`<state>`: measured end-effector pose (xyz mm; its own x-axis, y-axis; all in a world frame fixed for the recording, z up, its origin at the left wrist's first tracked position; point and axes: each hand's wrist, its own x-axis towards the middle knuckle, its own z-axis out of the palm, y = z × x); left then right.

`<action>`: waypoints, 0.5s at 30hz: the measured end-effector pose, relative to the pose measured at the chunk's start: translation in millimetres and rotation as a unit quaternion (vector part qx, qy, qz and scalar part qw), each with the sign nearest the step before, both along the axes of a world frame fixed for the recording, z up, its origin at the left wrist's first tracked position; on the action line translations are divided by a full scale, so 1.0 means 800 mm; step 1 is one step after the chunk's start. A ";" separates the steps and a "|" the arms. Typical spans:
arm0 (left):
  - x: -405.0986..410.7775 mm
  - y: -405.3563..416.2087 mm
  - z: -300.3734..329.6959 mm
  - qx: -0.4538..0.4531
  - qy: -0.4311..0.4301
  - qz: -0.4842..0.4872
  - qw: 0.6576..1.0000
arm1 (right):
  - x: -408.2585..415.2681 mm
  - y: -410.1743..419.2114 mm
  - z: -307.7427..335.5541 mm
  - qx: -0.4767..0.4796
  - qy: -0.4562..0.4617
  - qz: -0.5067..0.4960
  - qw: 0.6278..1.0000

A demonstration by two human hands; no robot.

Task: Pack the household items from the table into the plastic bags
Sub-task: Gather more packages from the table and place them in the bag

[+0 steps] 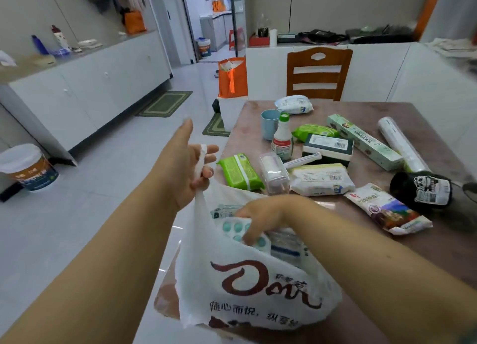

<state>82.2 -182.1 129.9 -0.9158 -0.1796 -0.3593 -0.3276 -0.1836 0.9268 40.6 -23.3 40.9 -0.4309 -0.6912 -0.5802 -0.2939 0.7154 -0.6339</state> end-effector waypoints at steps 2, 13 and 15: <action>0.003 0.006 0.000 -0.012 0.004 -0.023 1.000 | 0.007 -0.020 -0.001 -0.013 0.112 0.038 0.993; 0.000 0.002 0.008 -0.012 0.034 0.009 0.999 | -0.033 0.116 -0.003 0.162 0.280 -0.134 0.937; -0.006 0.005 0.021 -0.009 0.060 0.017 0.998 | -0.043 0.134 0.033 0.109 0.337 -0.179 0.918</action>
